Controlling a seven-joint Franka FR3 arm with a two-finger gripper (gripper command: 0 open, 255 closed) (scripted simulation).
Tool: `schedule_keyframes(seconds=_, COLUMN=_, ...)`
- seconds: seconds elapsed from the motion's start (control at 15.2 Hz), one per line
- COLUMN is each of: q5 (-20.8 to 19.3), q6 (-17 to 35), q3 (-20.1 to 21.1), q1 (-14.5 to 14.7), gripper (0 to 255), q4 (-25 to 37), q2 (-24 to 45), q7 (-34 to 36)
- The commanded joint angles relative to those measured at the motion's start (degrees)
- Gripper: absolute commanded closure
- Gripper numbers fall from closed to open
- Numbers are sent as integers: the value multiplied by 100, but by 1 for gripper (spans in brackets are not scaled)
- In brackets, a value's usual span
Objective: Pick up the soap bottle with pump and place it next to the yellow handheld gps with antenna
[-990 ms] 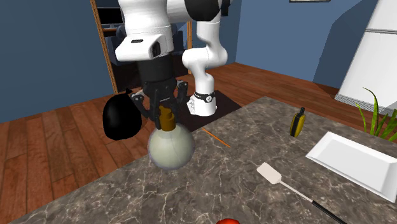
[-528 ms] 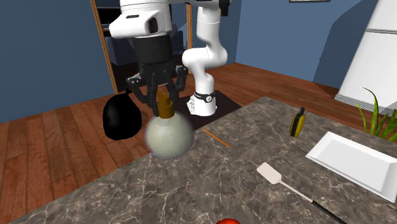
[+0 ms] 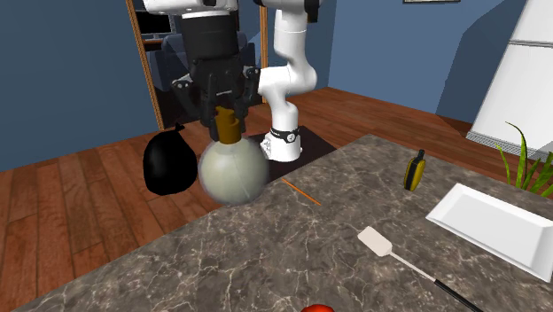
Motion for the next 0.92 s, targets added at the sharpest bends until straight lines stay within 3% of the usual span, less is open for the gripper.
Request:
schedule_keyframes(seconds=0.0, q5=7, q6=-175, q3=-8, q1=-24, gripper=255, q4=191, q2=17, q7=5)
schedule_keyframes(seconds=0.13, q5=18, q6=-287, q3=-12, q1=-41, gripper=255, q4=322, q2=39, q7=9)
schedule_keyframes(seconds=0.46, q5=-468, q6=54, q3=231, q1=564, gripper=255, q4=-666, q2=-819, q7=792)
schedule_keyframes(seconds=0.86, q5=-868, q6=298, q3=679, q1=1056, gripper=255, q4=-1516, q2=-1600, q7=1762)
